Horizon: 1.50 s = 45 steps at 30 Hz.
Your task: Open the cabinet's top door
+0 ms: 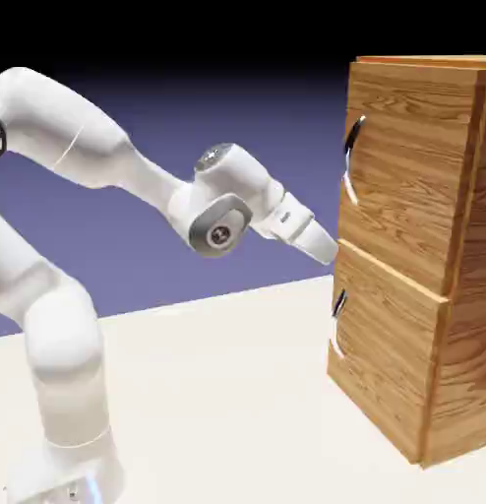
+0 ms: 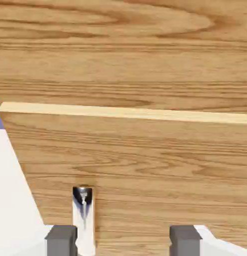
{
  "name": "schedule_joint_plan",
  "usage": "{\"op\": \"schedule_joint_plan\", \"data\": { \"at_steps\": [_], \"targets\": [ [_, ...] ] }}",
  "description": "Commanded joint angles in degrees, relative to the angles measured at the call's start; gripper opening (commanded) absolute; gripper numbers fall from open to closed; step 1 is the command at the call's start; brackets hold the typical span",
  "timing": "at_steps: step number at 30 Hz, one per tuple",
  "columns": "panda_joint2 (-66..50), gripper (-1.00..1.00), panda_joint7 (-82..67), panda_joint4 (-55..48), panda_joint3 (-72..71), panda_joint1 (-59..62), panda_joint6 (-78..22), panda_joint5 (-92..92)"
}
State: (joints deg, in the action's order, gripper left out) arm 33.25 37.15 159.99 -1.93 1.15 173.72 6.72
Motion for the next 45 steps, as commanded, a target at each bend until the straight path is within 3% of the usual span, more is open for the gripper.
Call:
{"op": "schedule_joint_plan", "data": {
  "at_steps": [1, 45],
  "targets": [
    [0.22, 0.0, -1.97, -0.38, -0.72, 0.68, -0.11, 2.5],
    [9.79, 0.0, -88.54, -16.88, -32.14, 30.65, -4.79, 112.15]
  ]
}}
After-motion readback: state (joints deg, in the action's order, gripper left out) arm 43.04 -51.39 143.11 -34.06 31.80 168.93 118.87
